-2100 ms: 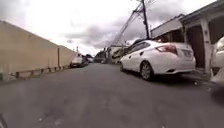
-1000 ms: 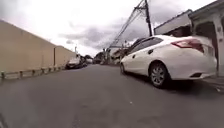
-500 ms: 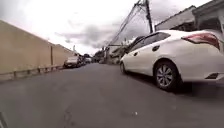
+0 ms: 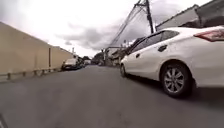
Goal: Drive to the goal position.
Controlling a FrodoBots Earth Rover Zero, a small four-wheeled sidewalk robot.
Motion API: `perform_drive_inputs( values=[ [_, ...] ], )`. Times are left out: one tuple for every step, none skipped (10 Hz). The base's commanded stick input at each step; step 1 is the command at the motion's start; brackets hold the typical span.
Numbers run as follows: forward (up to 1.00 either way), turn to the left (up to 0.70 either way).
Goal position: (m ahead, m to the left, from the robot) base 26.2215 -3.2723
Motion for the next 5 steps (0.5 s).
perform_drive_inputs(
  values=[
    [0.70, 0.00],
    [0.70, 0.00],
    [0.70, 0.00],
    [0.70, 0.00],
    [0.70, 0.00]
  ],
)
